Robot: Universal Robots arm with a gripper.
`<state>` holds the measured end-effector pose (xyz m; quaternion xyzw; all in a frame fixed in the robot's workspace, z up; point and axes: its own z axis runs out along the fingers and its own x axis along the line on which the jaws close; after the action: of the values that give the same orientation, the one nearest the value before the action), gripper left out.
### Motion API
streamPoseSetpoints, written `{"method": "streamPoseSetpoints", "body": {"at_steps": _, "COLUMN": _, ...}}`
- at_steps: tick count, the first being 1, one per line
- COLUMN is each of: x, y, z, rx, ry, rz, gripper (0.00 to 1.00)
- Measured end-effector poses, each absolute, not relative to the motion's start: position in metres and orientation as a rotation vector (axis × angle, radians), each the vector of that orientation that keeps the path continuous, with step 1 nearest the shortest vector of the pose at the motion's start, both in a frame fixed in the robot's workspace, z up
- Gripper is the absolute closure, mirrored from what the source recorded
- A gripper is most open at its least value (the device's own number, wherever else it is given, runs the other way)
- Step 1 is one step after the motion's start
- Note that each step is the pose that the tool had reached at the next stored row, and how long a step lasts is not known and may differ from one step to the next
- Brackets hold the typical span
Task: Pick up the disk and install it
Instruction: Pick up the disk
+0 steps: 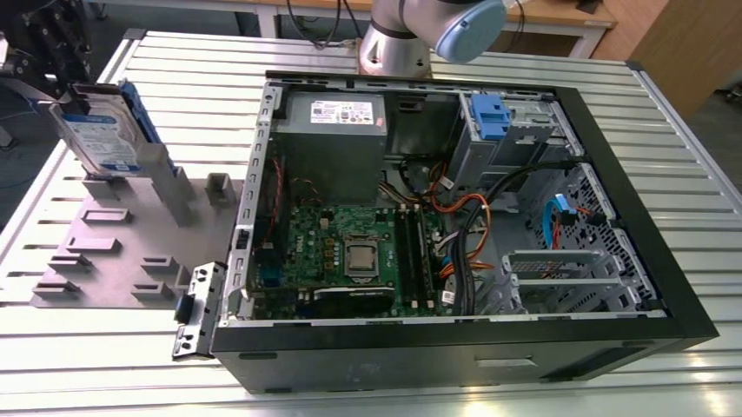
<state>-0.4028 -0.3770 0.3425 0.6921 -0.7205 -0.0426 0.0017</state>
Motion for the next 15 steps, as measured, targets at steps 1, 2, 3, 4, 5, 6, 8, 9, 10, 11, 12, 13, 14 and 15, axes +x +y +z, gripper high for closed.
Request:
{"method": "streamPoseSetpoints", "body": {"at_steps": 1, "x": -0.403, "y": -0.377, "z": 0.344, "rx": 2.172, "ry": -2.261, "rz": -0.134, "gripper": 0.65}}
{"method": "streamPoseSetpoints", "body": {"at_steps": 2, "x": -0.403, "y": -0.377, "z": 0.346, "rx": 2.172, "ry": -2.261, "rz": -0.134, "gripper": 0.65}}
{"method": "streamPoseSetpoints", "body": {"at_steps": 3, "x": -0.403, "y": -0.377, "z": 0.348, "rx": 2.172, "ry": -2.261, "rz": -0.134, "gripper": 0.65}}
{"method": "streamPoseSetpoints", "body": {"at_steps": 4, "x": -0.403, "y": -0.377, "z": 0.351, "rx": 2.172, "ry": -2.261, "rz": -0.134, "gripper": 0.65}}
{"method": "streamPoseSetpoints", "body": {"at_steps": 5, "x": -0.403, "y": -0.377, "z": 0.353, "rx": 2.172, "ry": -2.261, "rz": -0.134, "gripper": 0.65}}
{"method": "streamPoseSetpoints", "body": {"at_steps": 6, "x": -0.403, "y": -0.377, "z": 0.355, "rx": 2.172, "ry": -2.261, "rz": -0.133, "gripper": 0.65}}
{"method": "streamPoseSetpoints", "body": {"at_steps": 8, "x": -0.403, "y": -0.377, "z": 0.360, "rx": 2.173, "ry": -2.262, "rz": -0.134, "gripper": 0.65}}
{"method": "streamPoseSetpoints", "body": {"at_steps": 9, "x": -0.403, "y": -0.377, "z": 0.362, "rx": 2.173, "ry": -2.262, "rz": -0.134, "gripper": 0.65}}
{"method": "streamPoseSetpoints", "body": {"at_steps": 10, "x": -0.403, "y": -0.377, "z": 0.364, "rx": 2.173, "ry": -2.262, "rz": -0.134, "gripper": 0.65}}
{"method": "streamPoseSetpoints", "body": {"at_steps": 11, "x": -0.403, "y": -0.377, "z": 0.367, "rx": 2.173, "ry": -2.262, "rz": -0.134, "gripper": 0.65}}
{"method": "streamPoseSetpoints", "body": {"at_steps": 12, "x": -0.403, "y": -0.377, "z": 0.369, "rx": 2.173, "ry": -2.262, "rz": -0.134, "gripper": 0.65}}
{"method": "streamPoseSetpoints", "body": {"at_steps": 13, "x": -0.403, "y": -0.377, "z": 0.372, "rx": 2.173, "ry": -2.262, "rz": -0.134, "gripper": 0.65}}
{"method": "streamPoseSetpoints", "body": {"at_steps": 14, "x": -0.403, "y": -0.377, "z": 0.374, "rx": 2.173, "ry": -2.262, "rz": -0.134, "gripper": 0.65}}
{"method": "streamPoseSetpoints", "body": {"at_steps": 15, "x": -0.403, "y": -0.377, "z": 0.379, "rx": 2.173, "ry": -2.262, "rz": -0.134, "gripper": 0.65}}
